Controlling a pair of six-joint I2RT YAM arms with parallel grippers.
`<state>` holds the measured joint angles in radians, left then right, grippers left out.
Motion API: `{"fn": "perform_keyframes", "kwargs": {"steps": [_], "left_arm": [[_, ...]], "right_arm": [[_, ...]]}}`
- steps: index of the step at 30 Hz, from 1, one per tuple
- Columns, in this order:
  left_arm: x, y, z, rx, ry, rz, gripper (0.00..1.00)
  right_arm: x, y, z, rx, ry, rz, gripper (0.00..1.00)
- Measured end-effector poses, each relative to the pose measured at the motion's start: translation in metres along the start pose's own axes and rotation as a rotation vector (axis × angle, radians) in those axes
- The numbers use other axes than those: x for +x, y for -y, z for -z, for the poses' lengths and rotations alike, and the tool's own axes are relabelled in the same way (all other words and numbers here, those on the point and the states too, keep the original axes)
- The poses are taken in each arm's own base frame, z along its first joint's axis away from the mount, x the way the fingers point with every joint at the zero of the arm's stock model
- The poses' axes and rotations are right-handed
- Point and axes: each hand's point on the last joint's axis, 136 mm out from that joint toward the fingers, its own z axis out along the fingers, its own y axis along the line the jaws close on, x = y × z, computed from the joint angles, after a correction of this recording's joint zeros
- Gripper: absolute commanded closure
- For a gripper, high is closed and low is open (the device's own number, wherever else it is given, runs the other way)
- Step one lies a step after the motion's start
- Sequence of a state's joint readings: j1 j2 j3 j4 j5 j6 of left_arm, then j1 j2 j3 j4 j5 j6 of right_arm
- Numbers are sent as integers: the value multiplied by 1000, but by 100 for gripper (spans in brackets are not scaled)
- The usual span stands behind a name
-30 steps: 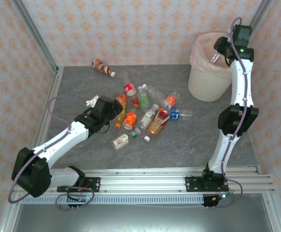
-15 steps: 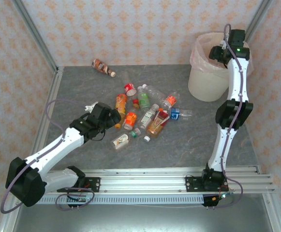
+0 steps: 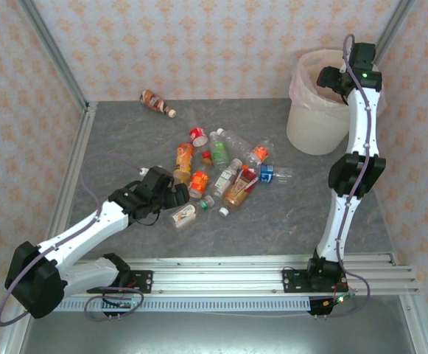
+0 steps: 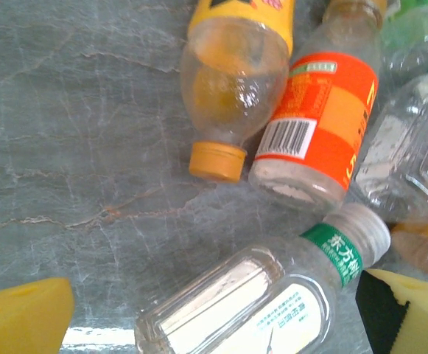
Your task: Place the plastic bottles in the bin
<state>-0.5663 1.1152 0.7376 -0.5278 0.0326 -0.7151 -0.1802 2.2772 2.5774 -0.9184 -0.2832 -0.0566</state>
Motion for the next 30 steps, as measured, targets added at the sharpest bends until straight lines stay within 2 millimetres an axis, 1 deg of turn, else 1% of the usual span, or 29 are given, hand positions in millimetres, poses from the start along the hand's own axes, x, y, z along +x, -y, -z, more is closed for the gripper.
{"fn": "perform_keyframes", "kwargs": {"steps": [4,8,12,14,15,18,20,23,26,30], "left_arm": [[12,4,-7,-4,-44,-76,0],[21,3,-17,-26,-83,-137,0],[29,6,-24,-42,-117,-203,0],[32,14,-25,-40,-128,-253,0],[33,18,-26,-38,-131,-280,0],[36,30,-28,-41,-140,-360,0],[39,33,-32,-47,-153,-394,0],[45,30,-37,-68,-181,-424,0],[47,27,-37,-74,-195,-451,0],[54,26,-35,-63,-234,-485,0]], "right_arm": [[-5,-4,8,-17,14,2,17],[-12,-8,20,-29,39,5,15],[-20,-12,34,-43,69,9,8],[-22,-13,40,-46,78,10,5],[-23,-14,44,-50,83,15,0],[-25,-18,56,-63,91,33,1],[-24,-20,65,-71,94,40,1],[-25,-23,80,-83,110,42,1],[-21,-28,95,-109,123,34,1],[-12,-32,112,-140,149,-13,1]]}}
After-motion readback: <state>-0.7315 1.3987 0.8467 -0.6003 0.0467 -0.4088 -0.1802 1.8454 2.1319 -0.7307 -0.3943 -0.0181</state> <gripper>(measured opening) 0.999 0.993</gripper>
